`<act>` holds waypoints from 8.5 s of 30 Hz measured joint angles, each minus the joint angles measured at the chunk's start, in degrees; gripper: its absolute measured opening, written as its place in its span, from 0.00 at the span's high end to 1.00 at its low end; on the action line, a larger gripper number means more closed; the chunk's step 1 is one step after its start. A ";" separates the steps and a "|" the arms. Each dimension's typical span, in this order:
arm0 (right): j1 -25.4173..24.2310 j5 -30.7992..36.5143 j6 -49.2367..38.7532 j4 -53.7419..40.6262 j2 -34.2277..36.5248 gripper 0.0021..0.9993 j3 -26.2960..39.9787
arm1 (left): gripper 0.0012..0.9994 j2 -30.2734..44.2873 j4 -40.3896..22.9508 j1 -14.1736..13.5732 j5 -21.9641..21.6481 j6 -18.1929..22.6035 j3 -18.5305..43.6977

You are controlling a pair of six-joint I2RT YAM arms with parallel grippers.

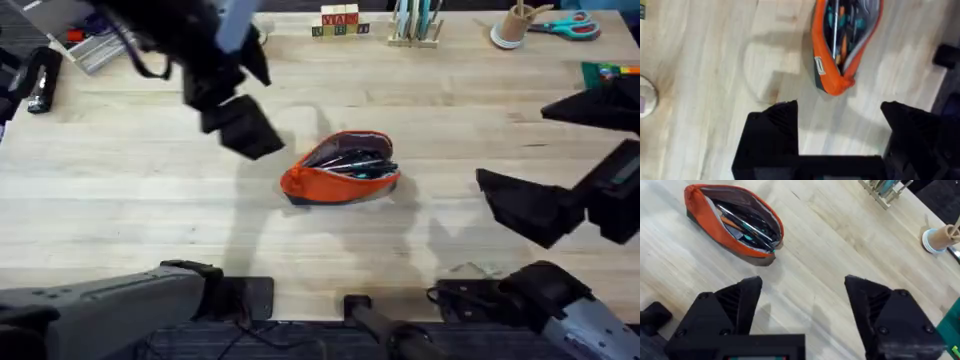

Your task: Unzip the bag, pick up the pens from the table one at a time and place them inside, then zip the bag closed.

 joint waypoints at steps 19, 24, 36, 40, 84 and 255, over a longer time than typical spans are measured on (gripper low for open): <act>-0.02 -2.88 11.35 5.59 0.00 0.00 -0.02 | 0.00 -0.07 -5.58 25.70 13.31 33.87 0.00; 0.00 -6.85 15.84 10.19 0.00 0.00 -0.02 | 0.00 -0.05 -5.99 25.68 14.87 35.30 0.00; -0.01 -9.05 33.99 12.34 3.11 0.00 -0.02 | 0.01 0.09 -9.32 25.68 14.58 47.87 -0.04; -0.02 -9.25 44.03 13.33 3.13 0.00 -0.02 | 0.01 2.27 -9.32 25.68 14.36 48.99 -0.04; 42.15 10.56 78.48 50.45 34.99 0.00 -13.27 | 0.01 17.26 0.71 25.68 14.84 56.37 -13.89; 40.17 25.07 79.45 52.49 43.96 0.97 -13.16 | 0.96 23.47 17.74 16.54 41.62 56.35 -37.68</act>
